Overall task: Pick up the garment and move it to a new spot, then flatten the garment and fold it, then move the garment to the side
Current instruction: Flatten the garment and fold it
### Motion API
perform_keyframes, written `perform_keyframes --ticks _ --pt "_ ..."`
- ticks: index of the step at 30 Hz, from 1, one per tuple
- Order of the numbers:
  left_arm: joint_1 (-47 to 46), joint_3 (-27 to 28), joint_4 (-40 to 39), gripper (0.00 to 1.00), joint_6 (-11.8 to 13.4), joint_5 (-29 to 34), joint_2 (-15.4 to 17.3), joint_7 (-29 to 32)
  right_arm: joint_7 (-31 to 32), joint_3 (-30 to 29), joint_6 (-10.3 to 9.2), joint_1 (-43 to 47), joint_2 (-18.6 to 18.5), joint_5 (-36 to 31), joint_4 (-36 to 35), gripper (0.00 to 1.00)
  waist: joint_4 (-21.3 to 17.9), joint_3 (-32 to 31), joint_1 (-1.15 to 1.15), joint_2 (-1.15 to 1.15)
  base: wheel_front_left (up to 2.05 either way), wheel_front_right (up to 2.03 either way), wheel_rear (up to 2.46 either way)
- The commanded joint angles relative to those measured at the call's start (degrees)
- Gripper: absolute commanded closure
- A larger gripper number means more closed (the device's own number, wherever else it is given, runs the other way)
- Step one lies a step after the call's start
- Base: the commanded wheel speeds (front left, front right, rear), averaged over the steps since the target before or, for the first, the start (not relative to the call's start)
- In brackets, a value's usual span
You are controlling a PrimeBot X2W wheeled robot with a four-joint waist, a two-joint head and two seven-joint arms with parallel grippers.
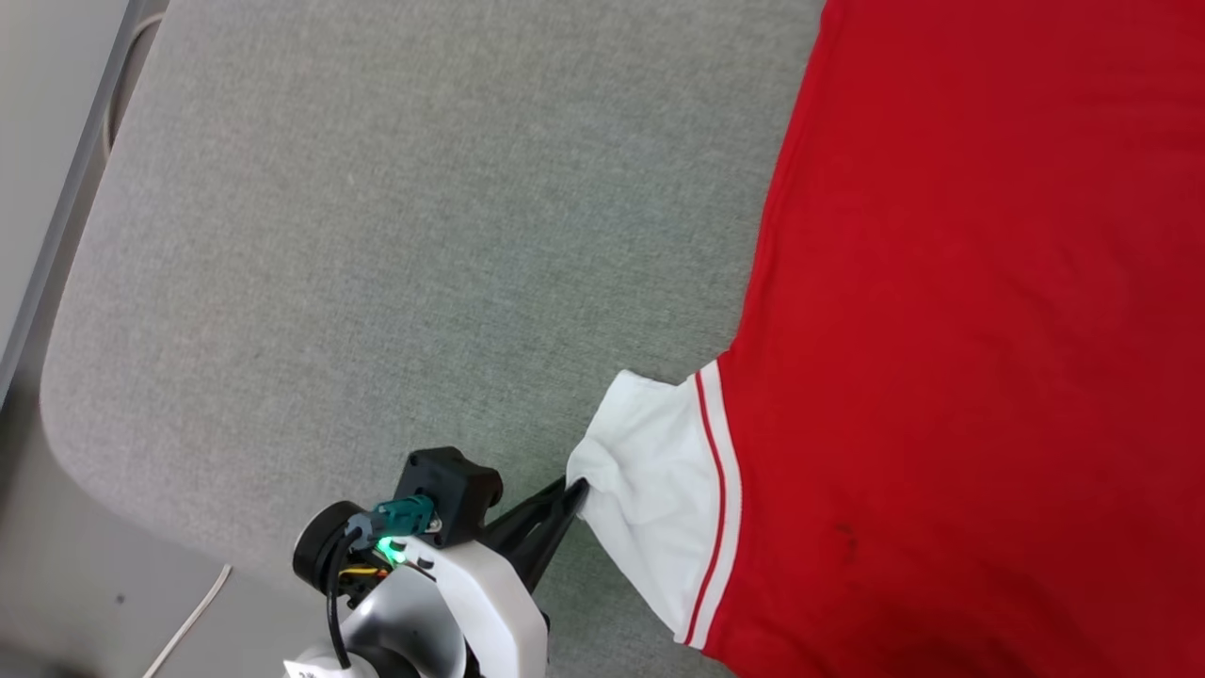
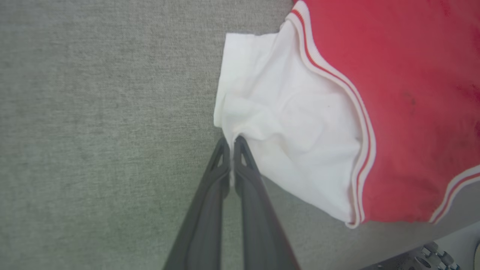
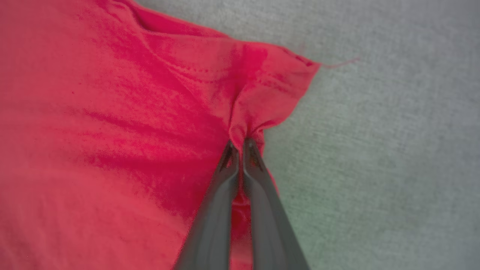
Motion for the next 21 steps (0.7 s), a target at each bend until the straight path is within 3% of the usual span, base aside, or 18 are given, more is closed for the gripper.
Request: perform_keyframes --ticks 1,21 --pt "-0.7 0.2 0.2 1.0 0.0 -0.2 0.2 -0.1 0.5 0.6 -0.06 2.9 0.0 0.2 1.4 1.0 -1.4 -1.6 0.0 0.0 0.0 0.0 0.0" --pt "5.1 2.5 6.2 1.0 2.2 -3.3 2.5 0.8 -9.0 9.1 -0.06 28.5 0.8 15.2 -4.0 1.0 -13.5 -21.3 0.0 0.0 0.0 0.0 0.0"
